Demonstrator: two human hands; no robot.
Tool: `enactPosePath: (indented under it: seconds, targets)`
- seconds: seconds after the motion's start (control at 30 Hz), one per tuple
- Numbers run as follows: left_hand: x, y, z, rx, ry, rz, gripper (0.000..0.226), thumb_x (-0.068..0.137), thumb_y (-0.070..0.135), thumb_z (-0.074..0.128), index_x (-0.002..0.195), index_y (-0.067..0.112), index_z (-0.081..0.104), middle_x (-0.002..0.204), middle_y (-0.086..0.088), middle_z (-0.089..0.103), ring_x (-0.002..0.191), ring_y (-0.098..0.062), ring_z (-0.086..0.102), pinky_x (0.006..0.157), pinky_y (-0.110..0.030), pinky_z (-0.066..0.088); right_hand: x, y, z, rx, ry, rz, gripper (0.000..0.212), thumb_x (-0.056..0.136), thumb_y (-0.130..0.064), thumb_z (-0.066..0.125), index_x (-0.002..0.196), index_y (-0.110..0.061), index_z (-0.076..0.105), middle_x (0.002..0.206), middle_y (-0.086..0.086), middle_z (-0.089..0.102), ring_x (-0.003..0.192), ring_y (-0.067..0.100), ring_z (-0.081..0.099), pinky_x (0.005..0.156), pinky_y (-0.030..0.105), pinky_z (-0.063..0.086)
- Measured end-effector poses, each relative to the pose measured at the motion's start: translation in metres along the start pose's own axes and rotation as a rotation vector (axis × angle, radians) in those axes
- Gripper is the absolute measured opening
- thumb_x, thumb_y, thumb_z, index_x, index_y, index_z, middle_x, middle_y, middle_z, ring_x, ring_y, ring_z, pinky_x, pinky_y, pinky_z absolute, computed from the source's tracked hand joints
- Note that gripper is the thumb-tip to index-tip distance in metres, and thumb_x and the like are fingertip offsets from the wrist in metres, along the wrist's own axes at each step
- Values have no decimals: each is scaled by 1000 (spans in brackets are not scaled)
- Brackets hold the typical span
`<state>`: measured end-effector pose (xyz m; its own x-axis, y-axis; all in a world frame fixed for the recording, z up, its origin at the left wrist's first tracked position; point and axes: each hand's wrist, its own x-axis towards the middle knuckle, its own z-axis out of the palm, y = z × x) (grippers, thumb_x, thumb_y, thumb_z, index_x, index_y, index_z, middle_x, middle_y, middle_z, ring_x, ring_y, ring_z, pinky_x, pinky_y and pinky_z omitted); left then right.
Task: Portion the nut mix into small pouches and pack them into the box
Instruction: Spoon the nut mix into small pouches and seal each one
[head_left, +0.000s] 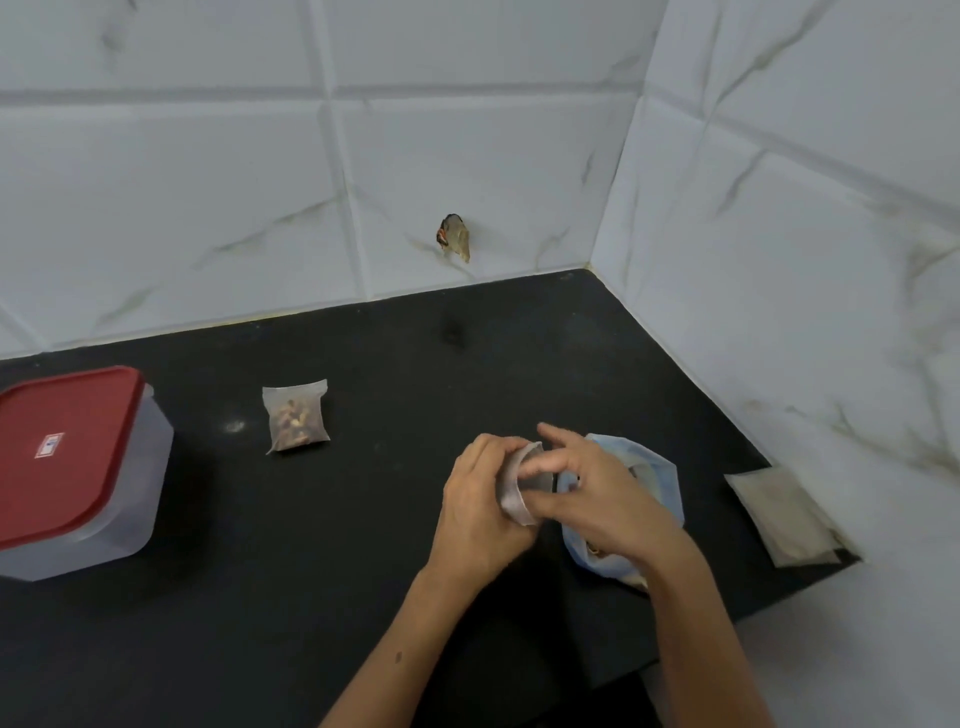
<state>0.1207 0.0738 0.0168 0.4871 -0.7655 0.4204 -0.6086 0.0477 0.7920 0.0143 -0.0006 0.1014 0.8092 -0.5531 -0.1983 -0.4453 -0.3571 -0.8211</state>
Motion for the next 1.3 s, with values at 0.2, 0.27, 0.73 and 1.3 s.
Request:
enactPosePath:
  seconds: [0.2, 0.27, 0.73, 1.3]
  targets:
    - [-7, 13, 19, -70, 97, -116, 48, 71, 17, 83, 108, 29, 55, 101, 12, 61, 96, 3, 58, 79, -8, 46, -29, 35, -39, -145, 512, 223, 11, 85, -33, 65, 95, -28, 64, 92, -14, 64, 86, 2, 59, 71, 19, 41]
    - [-11, 13, 23, -70, 96, -150, 50, 70, 17, 84, 107, 31, 53, 101, 12, 60, 97, 4, 57, 79, -7, 44, -38, 57, -43, -328, 574, 511, 26, 85, -43, 63, 95, -19, 59, 89, -4, 62, 81, 12, 56, 72, 29, 44]
    - [-29, 14, 46, -128, -69, -485, 38, 75, 25, 79, 100, 30, 52, 96, 13, 61, 88, 6, 58, 67, -5, 46, -17, 70, -28, -554, 395, 755, 34, 85, -43, 64, 109, -20, 58, 93, 0, 59, 80, 12, 55, 60, 25, 39]
    - [-21, 12, 48, -135, -102, -568, 33, 76, 23, 77, 101, 24, 55, 92, 10, 63, 83, 2, 60, 61, -5, 45, -16, 75, -32, -595, 336, 623, 22, 88, -24, 62, 110, -21, 60, 97, -1, 61, 85, 11, 57, 73, 24, 49]
